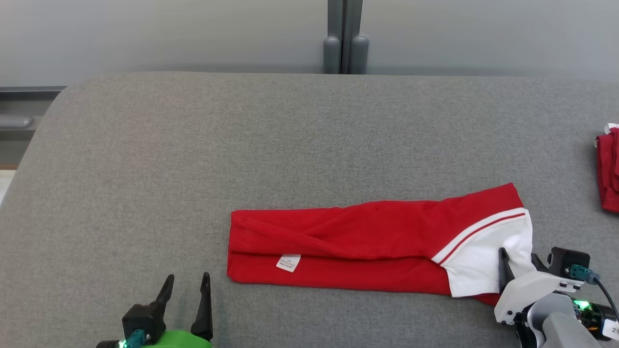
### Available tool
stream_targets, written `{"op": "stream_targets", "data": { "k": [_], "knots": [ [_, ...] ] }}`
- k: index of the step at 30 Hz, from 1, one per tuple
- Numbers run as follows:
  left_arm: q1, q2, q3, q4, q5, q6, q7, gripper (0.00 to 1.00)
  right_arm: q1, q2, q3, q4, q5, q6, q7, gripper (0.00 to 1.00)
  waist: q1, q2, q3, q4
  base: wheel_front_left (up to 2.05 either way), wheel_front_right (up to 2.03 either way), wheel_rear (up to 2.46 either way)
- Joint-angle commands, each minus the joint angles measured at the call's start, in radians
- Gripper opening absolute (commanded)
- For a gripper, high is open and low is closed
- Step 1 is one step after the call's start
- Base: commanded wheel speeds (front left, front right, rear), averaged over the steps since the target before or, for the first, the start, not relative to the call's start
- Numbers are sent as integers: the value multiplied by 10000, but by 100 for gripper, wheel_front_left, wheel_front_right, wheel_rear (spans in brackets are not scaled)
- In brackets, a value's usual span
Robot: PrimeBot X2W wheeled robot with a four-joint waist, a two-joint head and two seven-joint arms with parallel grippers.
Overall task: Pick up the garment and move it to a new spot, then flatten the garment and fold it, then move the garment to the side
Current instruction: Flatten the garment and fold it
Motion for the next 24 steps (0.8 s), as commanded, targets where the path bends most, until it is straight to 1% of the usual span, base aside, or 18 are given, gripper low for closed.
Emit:
{"op": "stream_targets", "data": {
  "k": [1, 4, 8, 10, 11, 14, 15, 17, 19, 21, 24],
  "knots": [
    [-172, 9, -4, 0, -116, -47, 2, 100, 181, 183, 255, 497, 154, 1, 191, 0, 1, 0, 44, 13, 0, 0, 0],
    [-161, 9, -5, -21, -173, -51, 2, 100, 190, 184, 390, 712, 369, 0, 96, 0, 1, 0, 39, -107, 0, 0, 0],
    [-177, 8, -51, -46, -206, -51, 2, 100, 66, -166, -18, 472, 269, -26, 13, 0, 1, 0, 29, -254, 0, 0, 0],
    [-189, 8, -110, -62, -254, -52, 2, 100, 25, -470, -491, -102, 120, -34, -37, 0, 1, 0, 11, -333, 0, 0, 0],
    [-185, 8, -128, -60, -277, -52, 2, 100, 42, -521, -710, -435, 4, -33, -62, 0, 1, 0, 5, -358, 0, 0, 0],
    [-187, 8, -218, -41, -354, -53, 2, 100, 192, -302, -1342, -1700, -441, -10, -78, 0, 1, 0, -73, -403, 0, 0, 0],
    [-177, 11, -248, -24, -378, -53, 2, 100, 190, -203, -1373, -2147, -458, -8, -80, 0, 1, 0, -97, -399, 0, 0, 0],
    [-147, 14, -292, -8, -431, -53, 2, 100, 401, -69, -1101, -3022, -424, -6, -80, 0, 1, 0, -176, -395, 0, 0, 0],
    [-72, 12, -333, 30, -444, -53, 2, 100, 675, -16, -730, -3713, -154, -8, -81, 0, 1, 0, -280, -386, 0, 0, 0],
    [2, 10, -402, 56, -465, -54, 2, 100, 816, 51, -170, -4303, 150, -8, -81, 0, 1, 0, -377, -354, 0, 0, 0],
    [104, 18, -496, 105, -534, -52, 3, 100, 1108, 106, 1109, -4900, 906, -3, -80, 0, 1, 0, -548, -227, 0, 0, 0]
  ]
}}
